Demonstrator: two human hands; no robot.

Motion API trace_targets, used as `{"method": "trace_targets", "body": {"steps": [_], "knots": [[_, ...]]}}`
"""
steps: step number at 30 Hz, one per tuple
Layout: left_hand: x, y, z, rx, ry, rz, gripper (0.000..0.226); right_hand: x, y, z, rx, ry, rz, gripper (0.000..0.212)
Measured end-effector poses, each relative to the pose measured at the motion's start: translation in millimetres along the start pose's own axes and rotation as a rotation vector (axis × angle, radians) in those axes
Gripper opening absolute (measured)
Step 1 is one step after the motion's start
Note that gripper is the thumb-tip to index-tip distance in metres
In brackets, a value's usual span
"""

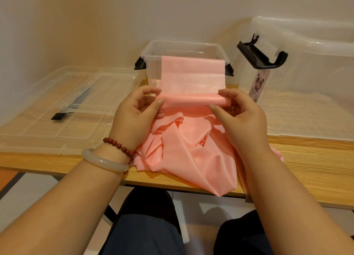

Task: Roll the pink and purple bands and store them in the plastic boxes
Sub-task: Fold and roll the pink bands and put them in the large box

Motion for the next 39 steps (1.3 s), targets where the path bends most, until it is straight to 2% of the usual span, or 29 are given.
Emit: {"method": "trace_targets", "body": {"steps": [2,5,10,13,22,28,31,35,39], "knots": [[0.8,-0.6,-0.4,-0.011,-0.011,0.0,0.026,-1.0,-0.1,1.6,0.002,0.019,0.012,0.028],[1.0,-2.0,0.2,-0.041,-0.019,-0.004,0.032,-1.4,-3.4,4.5,0.031,0.058,0.059,0.017],[1.1,1.5,1.0,-0.059,-0.013,-0.027,0.024,-1.0,-5.8,3.9,0.087,0.075,0.096,0.01],[0.7,5.8,1.1,-0.07,-0.008,-0.051,0.025,-1.1,-2.3,2.8,0.053,0.049,0.047,0.015],[1.9,2.5,-0.6,0.003,0.003,-0.008,0.03,1.4,-6.2,2.9,0.075,0.045,0.078,0.025],[0.6,-0.1,-2.0,-0.002,-0.02,-0.016,0.024,0.3,-4.4,4.4,0.052,0.072,0.055,0.018],[0.8,-1.1,-1.2,-0.009,-0.015,-0.015,0.02,1.3,-3.6,4.4,0.015,0.08,0.042,0.022],[2.0,-1.3,-2.0,0.063,0.009,0.025,0.022,1.5,-4.9,6.3,0.015,0.093,0.05,0.017],[1.7,1.1,-0.4,0.023,0.027,0.011,0.024,0.1,-1.9,5.4,0.022,0.093,0.017,0.02]]}}
Point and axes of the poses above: each hand's wrist, its own x-axis away from the middle knuckle, its own z-axis out of the back of the hand, y = z × x, the point moved 7 cm from there along -x, towards the middle knuckle, and after that the axes turned 10 degrees about -z, right-handed, at the moved point
